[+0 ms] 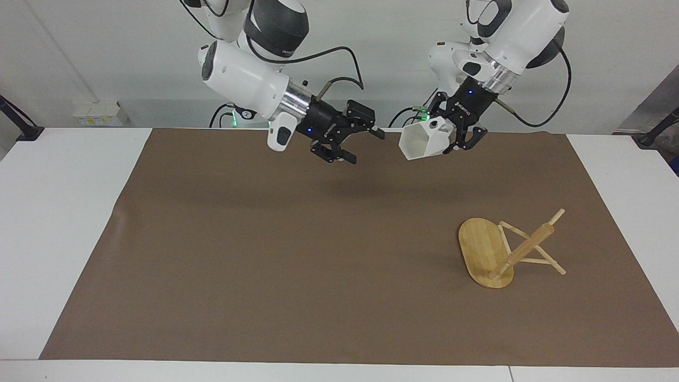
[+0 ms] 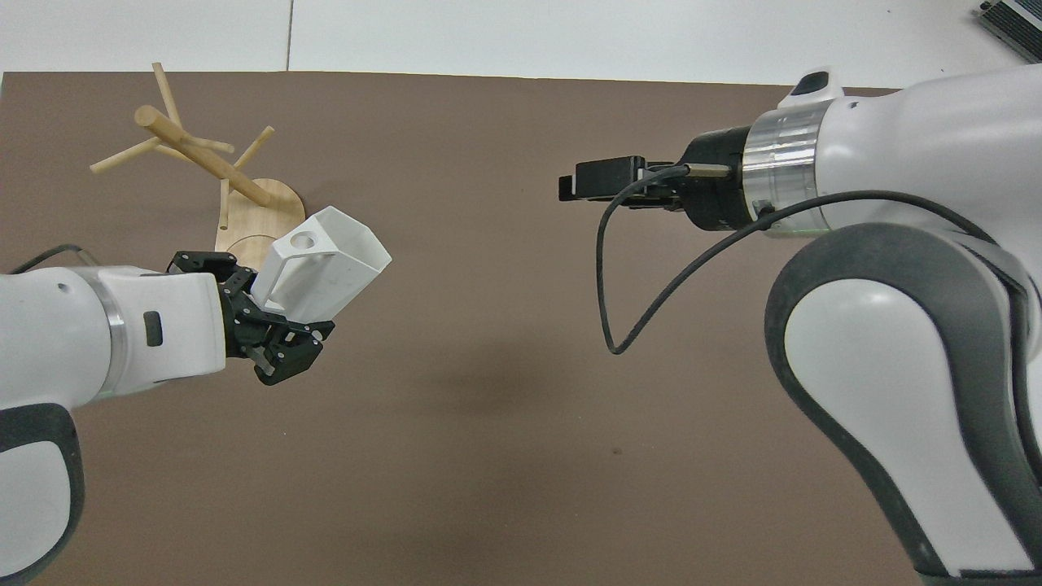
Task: Hang cup on rack
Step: 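Pull the cup away with the left gripper while the right gripper retracts, then move the cup with the left gripper onto a rack peg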
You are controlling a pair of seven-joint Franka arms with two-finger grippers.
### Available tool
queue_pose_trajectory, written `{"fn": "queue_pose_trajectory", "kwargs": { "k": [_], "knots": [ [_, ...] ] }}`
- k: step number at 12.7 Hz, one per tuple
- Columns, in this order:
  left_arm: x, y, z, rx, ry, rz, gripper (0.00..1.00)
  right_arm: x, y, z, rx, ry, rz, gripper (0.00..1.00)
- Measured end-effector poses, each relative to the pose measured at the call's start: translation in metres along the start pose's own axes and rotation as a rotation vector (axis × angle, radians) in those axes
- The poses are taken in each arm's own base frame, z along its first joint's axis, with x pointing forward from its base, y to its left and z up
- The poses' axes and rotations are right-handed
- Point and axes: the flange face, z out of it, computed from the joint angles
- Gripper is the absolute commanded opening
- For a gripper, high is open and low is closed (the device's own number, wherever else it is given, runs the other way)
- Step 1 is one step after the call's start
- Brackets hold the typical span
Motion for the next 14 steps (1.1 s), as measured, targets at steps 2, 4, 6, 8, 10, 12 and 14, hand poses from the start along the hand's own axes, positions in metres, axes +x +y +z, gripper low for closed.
{"fn": "queue_pose_trajectory", "kwargs": {
  "k": [2,4,6,8,10,12,14],
  "knots": [
    [0.002,-0.006,0.004,0.012,0.011,-0.051,0.0,0.006,0.03,-0.022,-0.138,0.016,-0.104,1.0],
    [0.003,-0.017,0.017,0.018,0.007,-0.101,0.0,0.015,0.078,-0.047,-0.202,0.005,-0.214,1.0],
    [0.009,-0.031,0.04,0.02,-0.002,-0.172,0.0,0.022,0.126,-0.075,-0.258,0.016,-0.267,1.0],
    [0.017,-0.042,0.058,0.028,0.006,-0.242,0.0,0.024,0.161,-0.1,-0.375,0.012,-0.29,1.0],
    [0.022,-0.05,0.07,0.025,-0.003,-0.29,0.0,0.021,0.18,-0.125,-0.497,0.007,-0.319,1.0],
    [0.022,-0.054,0.081,0.022,-0.014,-0.344,0.0,0.018,0.184,-0.141,-0.626,-0.02,-0.36,1.0],
    [0.02,-0.059,0.088,0.021,-0.024,-0.4,0.0,0.013,0.188,-0.142,-0.682,-0.059,-0.32,1.0]
  ]
}}
